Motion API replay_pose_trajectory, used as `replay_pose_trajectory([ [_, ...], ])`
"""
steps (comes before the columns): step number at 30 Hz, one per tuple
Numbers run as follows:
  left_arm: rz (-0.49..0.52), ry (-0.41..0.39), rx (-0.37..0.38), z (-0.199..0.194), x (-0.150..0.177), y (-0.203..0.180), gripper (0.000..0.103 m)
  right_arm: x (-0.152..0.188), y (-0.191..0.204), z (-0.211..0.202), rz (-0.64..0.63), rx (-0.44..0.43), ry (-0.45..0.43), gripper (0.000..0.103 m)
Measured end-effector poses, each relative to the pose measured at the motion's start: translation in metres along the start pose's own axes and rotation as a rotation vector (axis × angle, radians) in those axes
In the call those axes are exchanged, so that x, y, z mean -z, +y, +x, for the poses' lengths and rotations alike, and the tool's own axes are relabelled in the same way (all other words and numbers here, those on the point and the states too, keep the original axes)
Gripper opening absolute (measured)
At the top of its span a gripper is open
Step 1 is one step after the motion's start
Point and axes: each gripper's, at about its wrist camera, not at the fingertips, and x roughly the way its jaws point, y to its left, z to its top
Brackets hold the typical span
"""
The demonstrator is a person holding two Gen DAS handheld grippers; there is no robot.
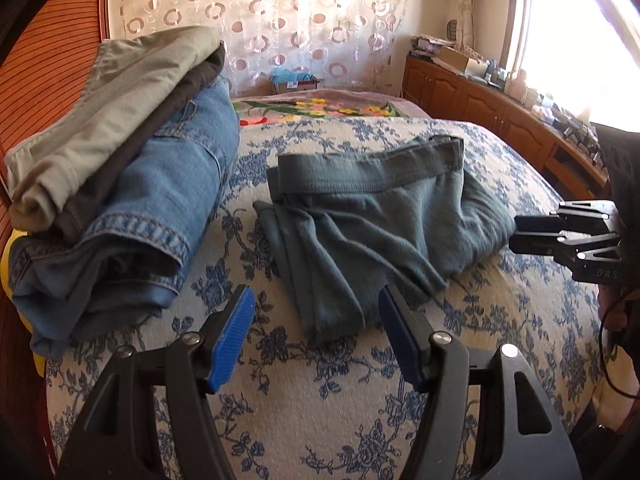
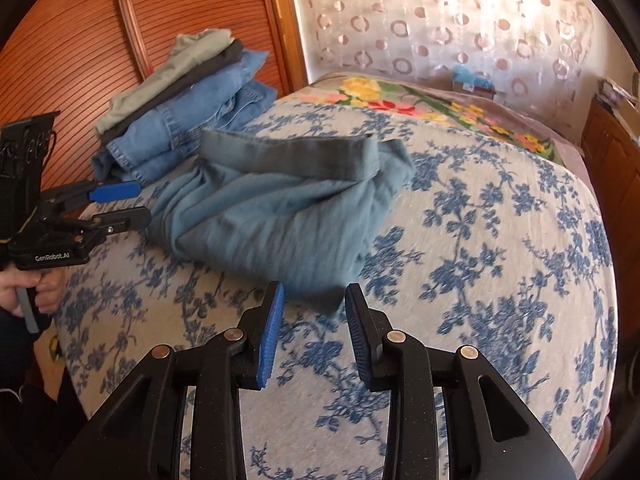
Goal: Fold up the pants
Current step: 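Close both grippers on the folded shorts edge and tuck it under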
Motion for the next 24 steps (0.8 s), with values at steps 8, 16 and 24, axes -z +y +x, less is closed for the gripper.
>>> replay_pose_trajectory([
  [8, -0.002, 0.036, 0.028, 0.004, 0.009, 0.003, 0.043, -0.001, 0.006, 0.008, -0.035, 0.025, 0.014, 0.031],
  [16, 0.006, 0.050, 0.047, 0.007, 0.012, -0.001, 0.033, 0.001, 0.006, 0.014, -0.046, 0.016, 0.021, 0.020],
  [24, 0.011, 0.039, 0.073, 0.003, 0.012, -0.002, 0.015, 0.002, 0.003, 0.002, -0.029, 0.012, -0.034, 0.004],
])
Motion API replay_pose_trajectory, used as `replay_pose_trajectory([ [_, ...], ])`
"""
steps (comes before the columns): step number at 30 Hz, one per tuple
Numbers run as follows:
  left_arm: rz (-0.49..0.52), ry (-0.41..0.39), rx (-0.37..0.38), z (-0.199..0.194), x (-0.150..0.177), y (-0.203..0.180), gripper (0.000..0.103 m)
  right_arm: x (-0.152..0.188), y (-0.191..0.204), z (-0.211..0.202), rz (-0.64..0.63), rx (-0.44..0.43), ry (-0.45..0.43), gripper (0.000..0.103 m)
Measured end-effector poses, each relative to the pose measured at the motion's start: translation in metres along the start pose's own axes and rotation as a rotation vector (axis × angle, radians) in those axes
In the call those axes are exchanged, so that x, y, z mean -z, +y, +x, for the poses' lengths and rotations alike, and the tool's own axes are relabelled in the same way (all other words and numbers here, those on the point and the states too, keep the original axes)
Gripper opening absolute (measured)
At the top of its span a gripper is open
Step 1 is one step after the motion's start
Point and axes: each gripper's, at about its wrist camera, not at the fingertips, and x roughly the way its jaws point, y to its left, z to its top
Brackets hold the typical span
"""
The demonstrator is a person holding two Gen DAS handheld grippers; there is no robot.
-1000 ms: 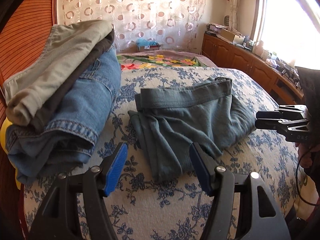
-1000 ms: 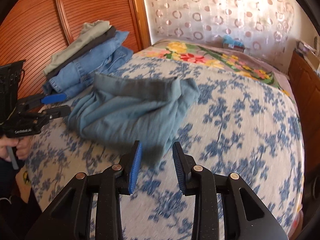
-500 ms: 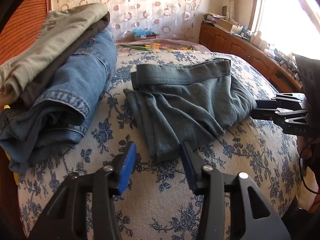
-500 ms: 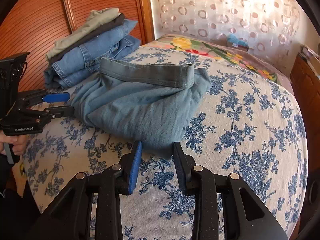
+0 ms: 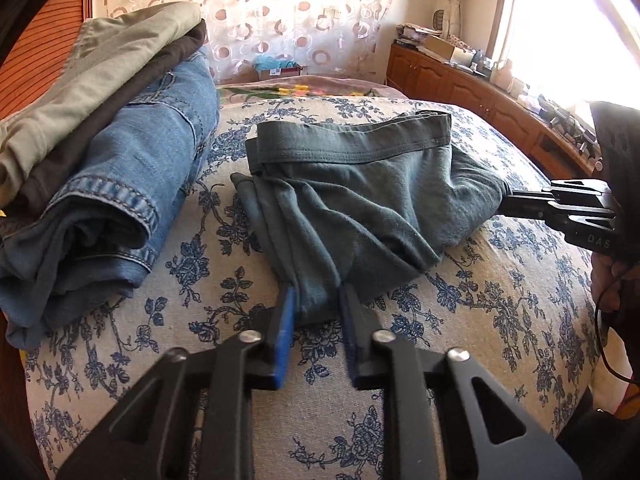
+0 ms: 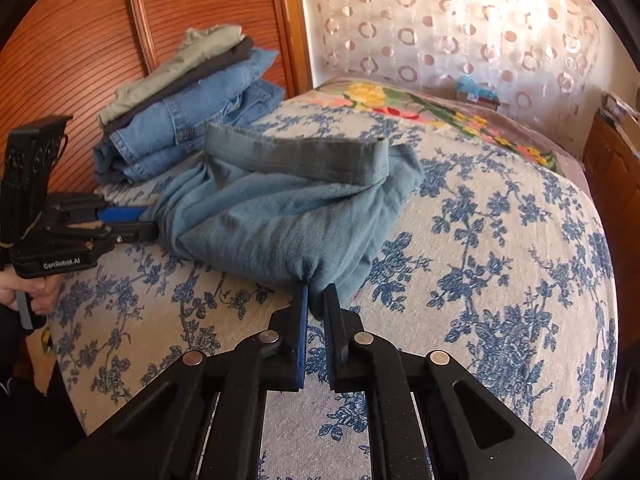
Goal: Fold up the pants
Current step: 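Close both grippers on the folded shorts edge and tuck it under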
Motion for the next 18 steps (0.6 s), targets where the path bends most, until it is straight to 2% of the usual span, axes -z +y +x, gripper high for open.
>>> replay_pose_trajectory([
  [2, 0.002, -0.006, -0.001, -0.001, 0.000, 0.000, 0.009, 0.001, -0.001, -0.005, 0.010, 0.001, -0.013, 0.004],
  [5, -0.003, -0.032, -0.007, -0.006, 0.001, 0.002, 0.007, 0.003, -0.001, -0.010, 0.019, 0.012, -0.023, 0.004],
  [11, -0.013, -0.074, -0.005, -0.024, 0.007, 0.002, 0.004, 0.011, 0.000, -0.025, 0.051, 0.022, -0.052, 0.003],
  [18, 0.005, -0.103, 0.000, -0.046, 0.024, -0.005, 0.004, 0.028, 0.014, -0.057, 0.049, 0.074, -0.090, 0.002],
])
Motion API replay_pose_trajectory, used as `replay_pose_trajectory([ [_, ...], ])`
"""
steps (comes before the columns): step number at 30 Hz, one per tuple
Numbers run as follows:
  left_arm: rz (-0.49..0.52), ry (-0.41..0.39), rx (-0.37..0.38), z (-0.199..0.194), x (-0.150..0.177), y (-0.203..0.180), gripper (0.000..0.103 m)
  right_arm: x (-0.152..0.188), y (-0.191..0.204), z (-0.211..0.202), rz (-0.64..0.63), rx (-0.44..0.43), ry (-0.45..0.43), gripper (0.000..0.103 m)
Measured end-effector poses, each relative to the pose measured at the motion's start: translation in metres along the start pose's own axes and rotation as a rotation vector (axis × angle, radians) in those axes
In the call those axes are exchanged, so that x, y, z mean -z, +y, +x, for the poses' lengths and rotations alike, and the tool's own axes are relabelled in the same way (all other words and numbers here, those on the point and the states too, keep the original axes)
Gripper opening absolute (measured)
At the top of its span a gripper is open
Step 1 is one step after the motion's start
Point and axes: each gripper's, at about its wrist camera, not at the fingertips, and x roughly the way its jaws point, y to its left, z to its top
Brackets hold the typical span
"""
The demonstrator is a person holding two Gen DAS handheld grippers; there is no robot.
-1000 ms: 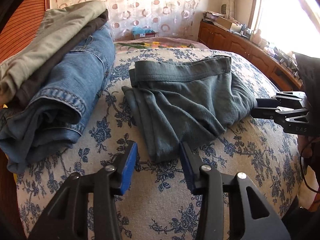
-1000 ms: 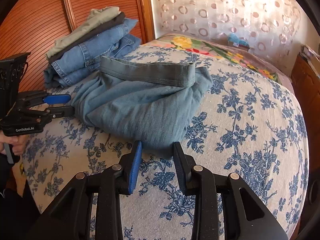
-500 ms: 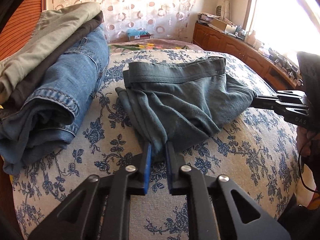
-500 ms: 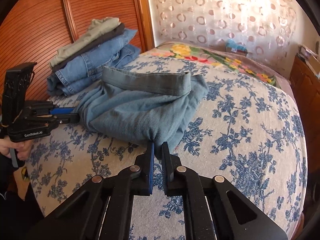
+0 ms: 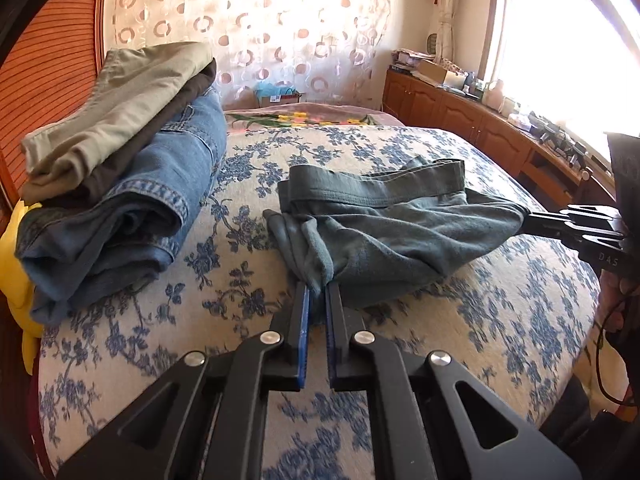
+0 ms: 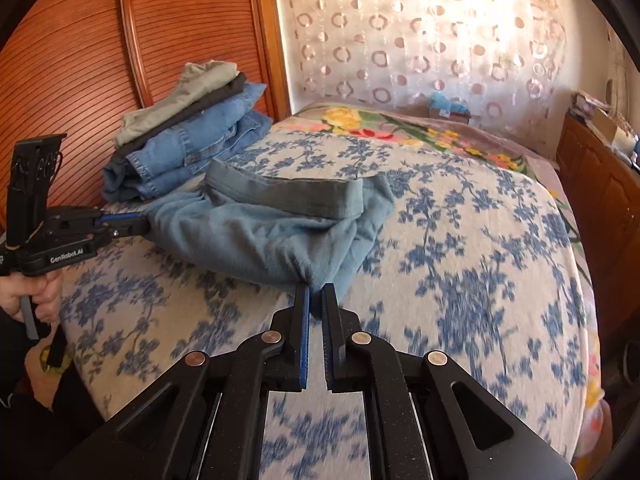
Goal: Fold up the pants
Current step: 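Close both grippers on the folded shorts edge and tuck it under, then close both grippers on the folded edge of the grey-blue shorts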
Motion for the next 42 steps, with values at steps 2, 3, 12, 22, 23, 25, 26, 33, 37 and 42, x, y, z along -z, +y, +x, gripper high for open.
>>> replay_pose_trajectory([
  [2, 0.008, -0.007, -0.006, -0.007, 0.006, -0.004, 0.003, 0.008, 0.003, -0.009, 0.003, 0.010, -0.002, 0.002],
  [3, 0.010, -0.009, -0.002, -0.012, 0.009, -0.006, 0.003, 0.013, 0.006, -0.015, 0.003, 0.017, -0.005, 0.002],
  [12, 0.007, -0.026, 0.008, -0.038, 0.033, -0.015, 0.003, 0.043, 0.025, -0.054, 0.045, 0.013, -0.034, 0.002],
  [22, 0.000, 0.035, 0.006, -0.030, 0.062, -0.022, 0.005, 0.069, 0.030, -0.054, 0.057, 0.003, 0.017, 0.002],
  [23, 0.007, 0.039, 0.003, -0.031, 0.062, -0.023, 0.006, 0.071, 0.029, -0.053, 0.061, -0.001, 0.018, 0.002],
  [25, 0.028, 0.038, -0.012, -0.034, 0.063, -0.029, 0.008, 0.072, 0.028, -0.052, 0.069, -0.020, 0.027, 0.003],
  [26, 0.039, 0.032, -0.015, -0.037, 0.062, -0.032, 0.010, 0.073, 0.029, -0.053, 0.067, -0.012, 0.023, 0.004],
  [33, 0.032, -0.002, -0.026, -0.048, 0.051, -0.029, 0.039, 0.068, 0.031, -0.068, 0.048, 0.009, -0.019, 0.007],
  [37, 0.027, -0.014, -0.029, -0.047, 0.041, -0.024, 0.050, 0.058, 0.030, -0.071, 0.039, 0.019, -0.044, 0.018],
  [42, 0.015, -0.017, -0.001, -0.035, 0.031, -0.019, 0.064, 0.049, 0.027, -0.064, 0.047, 0.017, -0.058, 0.024],
])
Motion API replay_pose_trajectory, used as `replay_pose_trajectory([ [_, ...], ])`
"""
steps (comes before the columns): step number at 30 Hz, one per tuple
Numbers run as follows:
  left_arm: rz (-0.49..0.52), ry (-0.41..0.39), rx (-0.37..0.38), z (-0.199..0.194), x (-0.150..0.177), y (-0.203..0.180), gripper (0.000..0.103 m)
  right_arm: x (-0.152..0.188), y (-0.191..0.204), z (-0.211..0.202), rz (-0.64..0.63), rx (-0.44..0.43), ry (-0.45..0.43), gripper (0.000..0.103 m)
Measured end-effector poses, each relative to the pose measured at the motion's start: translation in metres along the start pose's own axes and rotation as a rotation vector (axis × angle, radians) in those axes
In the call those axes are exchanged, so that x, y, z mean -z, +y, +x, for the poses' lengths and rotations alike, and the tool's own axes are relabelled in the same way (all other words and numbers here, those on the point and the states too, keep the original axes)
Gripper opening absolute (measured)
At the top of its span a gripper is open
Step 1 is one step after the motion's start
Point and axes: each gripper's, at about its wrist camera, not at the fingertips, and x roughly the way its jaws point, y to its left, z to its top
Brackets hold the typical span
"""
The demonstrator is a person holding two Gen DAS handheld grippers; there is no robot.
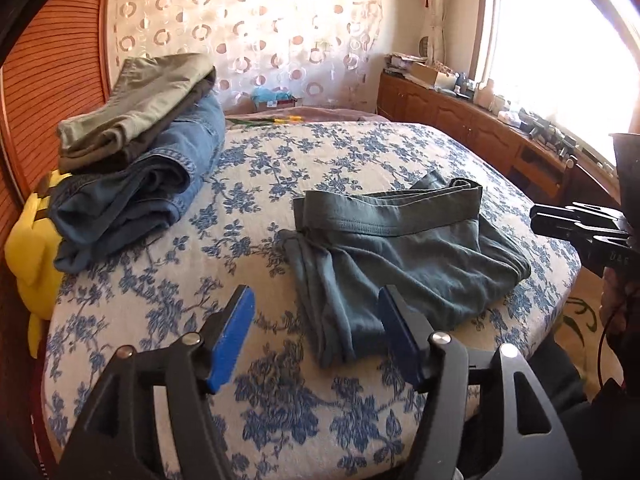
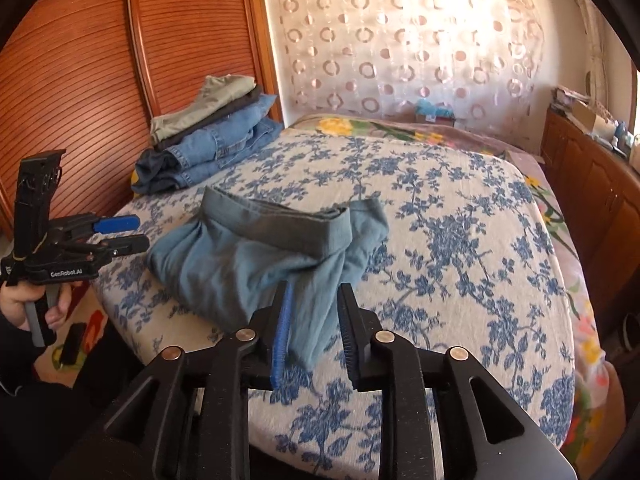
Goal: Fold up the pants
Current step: 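Close both grippers on the folded edge of the grey-blue shorts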
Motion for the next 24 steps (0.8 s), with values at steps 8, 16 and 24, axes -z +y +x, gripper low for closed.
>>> replay_pose_trajectory([
  [8, 0.013, 0.009, -0.018, 0.025, -0.016, -0.001, 0.065, -0.011, -0.001, 0.025, -0.014, -0.003, -0.002, 0.043],
  [16, 0.028, 0.020, -0.016, 0.041, -0.032, 0.002, 0.065, -0.026, -0.014, 0.054, -0.003, -0.012, 0.011, 0.043],
  [24, 0.045, 0.090, 0.051, 0.071, -0.051, 0.003, 0.053, -0.039, -0.022, 0.072, 0.003, -0.034, 0.053, 0.038],
])
